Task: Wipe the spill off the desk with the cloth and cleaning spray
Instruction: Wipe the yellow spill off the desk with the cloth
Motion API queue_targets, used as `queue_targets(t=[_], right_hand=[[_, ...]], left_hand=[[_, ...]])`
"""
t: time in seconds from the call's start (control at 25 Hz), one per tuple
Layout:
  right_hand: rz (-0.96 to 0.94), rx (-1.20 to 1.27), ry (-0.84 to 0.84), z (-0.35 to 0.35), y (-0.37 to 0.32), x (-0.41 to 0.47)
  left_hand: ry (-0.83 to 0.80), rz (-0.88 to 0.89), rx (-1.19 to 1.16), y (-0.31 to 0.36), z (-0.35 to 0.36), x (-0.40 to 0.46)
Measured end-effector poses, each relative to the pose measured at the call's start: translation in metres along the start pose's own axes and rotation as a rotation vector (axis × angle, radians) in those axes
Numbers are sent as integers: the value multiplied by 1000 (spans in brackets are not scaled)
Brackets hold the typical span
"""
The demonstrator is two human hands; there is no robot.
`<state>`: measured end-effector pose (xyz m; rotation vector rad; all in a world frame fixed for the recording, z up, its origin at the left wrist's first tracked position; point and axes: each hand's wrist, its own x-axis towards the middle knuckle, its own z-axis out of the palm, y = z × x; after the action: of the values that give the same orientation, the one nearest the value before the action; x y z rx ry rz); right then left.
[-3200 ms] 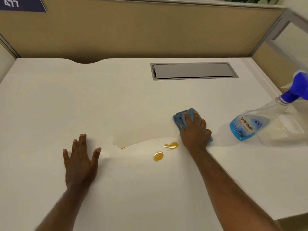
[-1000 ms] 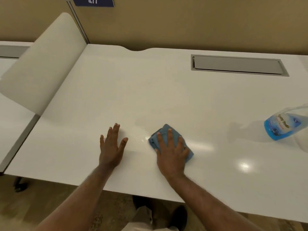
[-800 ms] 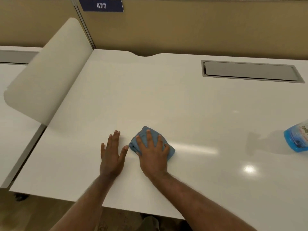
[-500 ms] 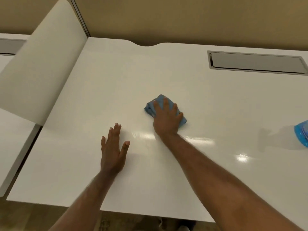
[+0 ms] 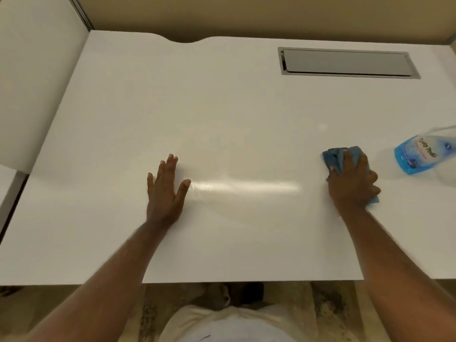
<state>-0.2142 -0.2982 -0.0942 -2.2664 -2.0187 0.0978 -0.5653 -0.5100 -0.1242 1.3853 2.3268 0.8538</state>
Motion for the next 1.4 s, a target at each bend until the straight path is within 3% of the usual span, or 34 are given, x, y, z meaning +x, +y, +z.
queue_targets(t=[0.2, 0.44, 0.72, 0.84, 0.96, 1.12, 1.24, 1.4], right_hand=[[-74, 59, 40, 7, 28, -57], [-181, 111, -67, 12, 3, -119], [-708, 133, -246, 22, -89, -222], [-783, 158, -300, 27, -87, -212], [-695, 175, -203, 21, -48, -181], [-407, 97, -37, 9, 40, -112], [-214, 47, -28, 6, 100, -72], [-41, 56, 31, 1, 132, -42]], left_hand=[[-15, -33, 40, 19, 13, -25], [-32, -41, 71, 44, 31, -65], [38, -109, 27, 54, 36, -97], [55, -106, 31, 56, 40, -99], [50, -73, 27, 69, 46, -91], [17, -2, 15, 93, 58, -80], [-4, 28, 20, 104, 67, -73], [-11, 18, 41, 106, 71, -67]])
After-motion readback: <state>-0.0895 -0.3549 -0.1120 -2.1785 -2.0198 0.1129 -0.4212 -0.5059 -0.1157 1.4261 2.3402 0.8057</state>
